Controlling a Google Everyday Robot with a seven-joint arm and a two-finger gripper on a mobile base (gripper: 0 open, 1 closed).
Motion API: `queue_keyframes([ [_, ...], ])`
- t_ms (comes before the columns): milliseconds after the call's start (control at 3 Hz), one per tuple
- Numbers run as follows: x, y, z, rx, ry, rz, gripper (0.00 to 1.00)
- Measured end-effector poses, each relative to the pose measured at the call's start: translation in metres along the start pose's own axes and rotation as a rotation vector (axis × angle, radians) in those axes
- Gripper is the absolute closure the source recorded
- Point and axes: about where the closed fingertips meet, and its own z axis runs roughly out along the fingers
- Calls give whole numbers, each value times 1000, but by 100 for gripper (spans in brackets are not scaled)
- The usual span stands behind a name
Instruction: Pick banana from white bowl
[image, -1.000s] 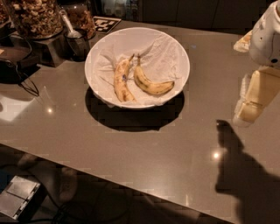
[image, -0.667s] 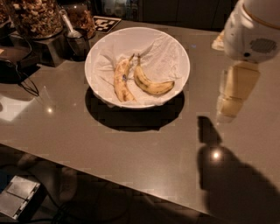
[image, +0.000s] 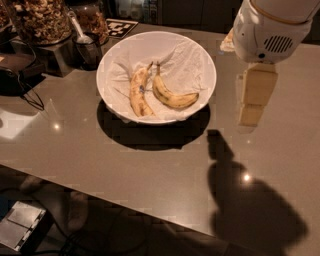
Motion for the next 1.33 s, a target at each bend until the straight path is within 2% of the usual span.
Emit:
queue_keyframes([
  [333, -14, -26, 0, 25, -33, 55, 0],
  [667, -29, -58, 0, 22, -48, 112, 0],
  [1000, -38, -68, -6, 58, -77, 109, 0],
  [1333, -42, -75, 7, 85, -68, 148, 0],
])
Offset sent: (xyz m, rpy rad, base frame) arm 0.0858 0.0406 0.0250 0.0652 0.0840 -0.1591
